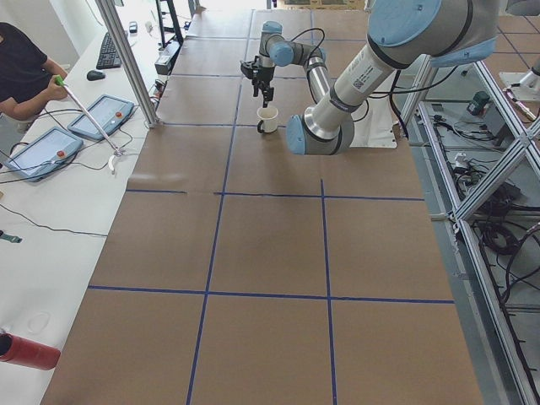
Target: Flip mug
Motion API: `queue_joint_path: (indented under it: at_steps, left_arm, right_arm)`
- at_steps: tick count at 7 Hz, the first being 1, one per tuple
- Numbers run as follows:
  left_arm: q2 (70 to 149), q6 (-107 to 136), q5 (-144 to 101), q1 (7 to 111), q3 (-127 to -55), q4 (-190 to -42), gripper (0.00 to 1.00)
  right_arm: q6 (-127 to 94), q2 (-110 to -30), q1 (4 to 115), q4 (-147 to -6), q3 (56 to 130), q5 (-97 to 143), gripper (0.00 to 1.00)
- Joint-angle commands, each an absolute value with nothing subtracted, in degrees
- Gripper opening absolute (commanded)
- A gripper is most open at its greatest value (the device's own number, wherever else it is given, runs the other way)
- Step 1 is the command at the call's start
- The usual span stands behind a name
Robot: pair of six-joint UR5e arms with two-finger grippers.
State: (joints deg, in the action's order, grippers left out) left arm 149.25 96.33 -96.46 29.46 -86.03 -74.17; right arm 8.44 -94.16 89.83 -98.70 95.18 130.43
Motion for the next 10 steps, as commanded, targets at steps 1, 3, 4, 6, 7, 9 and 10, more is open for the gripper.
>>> queue_joint_path:
  at_steps: [1, 3, 4, 6, 7, 9, 10]
  left_arm:
    - [140.2, 83.7, -100.2, 35.0, -99.7, -71.9, 1.0]
    - [129.5, 71.4, -102.2, 42.3, -108.9, -74.4, 1.0]
    - [125.5, 63.8, -108.2, 47.6, -109.0, -77.7, 1.0]
    - [113.8, 48.6, -119.5, 59.1, -109.0, -88.7, 1.0]
    - [109.0, 36.9, -122.0, 64.7, -109.3, -89.0, 1.0]
    - [98.9, 16.4, -125.8, 75.4, -109.7, -89.4, 1.0]
    - [93.0, 5.9, -128.9, 80.4, -109.3, -89.8, 1.0]
  right_arm:
    - [8.4, -94.1, 89.8, -98.7, 95.2, 130.4, 1.0]
    - [8.4, -94.2, 89.8, -98.7, 95.2, 130.4, 1.0]
    - [8.4, -94.1, 89.8, -98.7, 95.2, 130.4, 1.0]
    - [8.4, -94.2, 89.8, -98.7, 95.2, 130.4, 1.0]
    - [8.4, -94.1, 89.8, -98.7, 95.2, 130.4, 1.0]
    - [8.4, -94.1, 89.8, -98.7, 95.2, 130.4, 1.0]
    - [8.4, -94.1, 89.8, -98.7, 95.2, 130.4, 1.0]
